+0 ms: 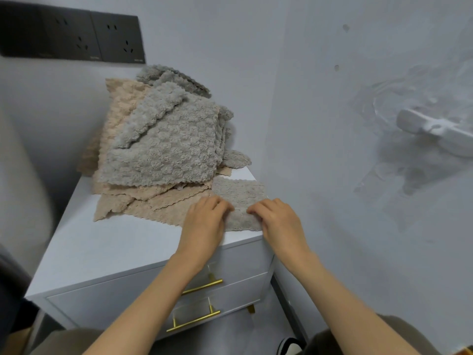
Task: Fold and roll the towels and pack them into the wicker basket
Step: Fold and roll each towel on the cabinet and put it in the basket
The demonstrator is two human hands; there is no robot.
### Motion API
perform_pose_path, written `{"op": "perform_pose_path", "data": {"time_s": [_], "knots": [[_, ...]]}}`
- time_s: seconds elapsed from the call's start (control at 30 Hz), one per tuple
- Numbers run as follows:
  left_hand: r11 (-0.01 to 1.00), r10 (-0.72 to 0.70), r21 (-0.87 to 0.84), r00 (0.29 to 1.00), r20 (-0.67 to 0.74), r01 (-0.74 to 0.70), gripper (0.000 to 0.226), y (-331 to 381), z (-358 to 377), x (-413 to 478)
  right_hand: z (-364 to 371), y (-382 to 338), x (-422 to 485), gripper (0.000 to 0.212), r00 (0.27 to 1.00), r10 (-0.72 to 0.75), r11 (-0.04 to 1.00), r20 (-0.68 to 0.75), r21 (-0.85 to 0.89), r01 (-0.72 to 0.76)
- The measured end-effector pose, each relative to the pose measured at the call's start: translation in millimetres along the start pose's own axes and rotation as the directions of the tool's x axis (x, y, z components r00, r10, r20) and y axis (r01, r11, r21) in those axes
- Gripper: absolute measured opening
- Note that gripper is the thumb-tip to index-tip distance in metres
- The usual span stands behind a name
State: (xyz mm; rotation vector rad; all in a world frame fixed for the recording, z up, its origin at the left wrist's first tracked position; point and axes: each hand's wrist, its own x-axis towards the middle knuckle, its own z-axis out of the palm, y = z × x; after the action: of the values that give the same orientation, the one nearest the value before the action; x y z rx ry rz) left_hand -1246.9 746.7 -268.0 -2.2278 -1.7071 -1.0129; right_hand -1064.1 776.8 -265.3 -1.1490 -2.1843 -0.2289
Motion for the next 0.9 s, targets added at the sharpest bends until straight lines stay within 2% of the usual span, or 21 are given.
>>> {"op": "perform_pose_path", "data": {"time_s": [0.17, 0.23, 0.3, 0.4, 0.57, 0.73, 0.9], "knots": [[1.000, 0.012, -0.024, 0.997, 0.074, -0.010, 0.025, 1, -3, -5, -6, -3, -6, 0.040, 0.990, -0.034, 0.999, 0.135, 0.009, 0.033], [0.999, -0.007, -0.031, 0.991, 0.133, 0.011, 0.034, 0, -6, -6, -9, 0, -7, 0.043, 0.983, -0.042, 0.999, 0.179, 0.018, 0.039], [0.999, -0.017, -0.039, 0.977, 0.214, 0.026, 0.045, -6, -9, -6, -10, 6, -9, 0.044, 0.981, -0.020, 0.999, 0.193, 0.035, 0.014], [0.994, -0.027, -0.094, 0.955, 0.296, 0.057, 0.047, -16, -13, -3, -12, 9, -9, 0.049, 0.976, 0.029, 0.997, 0.217, 0.067, -0.045], [0.968, -0.054, -0.222, 0.959, 0.280, 0.120, 0.038, -16, -17, -1, -13, 10, -7, 0.034, 0.936, 0.139, 0.979, 0.322, 0.096, -0.178], [0.916, -0.164, -0.306, 0.939, 0.304, 0.259, 0.016, -20, -22, 3, -16, 16, -1, 0.016, 0.900, 0.220, 0.886, 0.377, 0.309, -0.346], [0.863, -0.275, -0.311, 0.887, 0.372, 0.398, 0.034, -19, -25, 5, -16, 21, 1, 0.010, 0.805, 0.384, 0.727, 0.452, 0.390, -0.565]]}}
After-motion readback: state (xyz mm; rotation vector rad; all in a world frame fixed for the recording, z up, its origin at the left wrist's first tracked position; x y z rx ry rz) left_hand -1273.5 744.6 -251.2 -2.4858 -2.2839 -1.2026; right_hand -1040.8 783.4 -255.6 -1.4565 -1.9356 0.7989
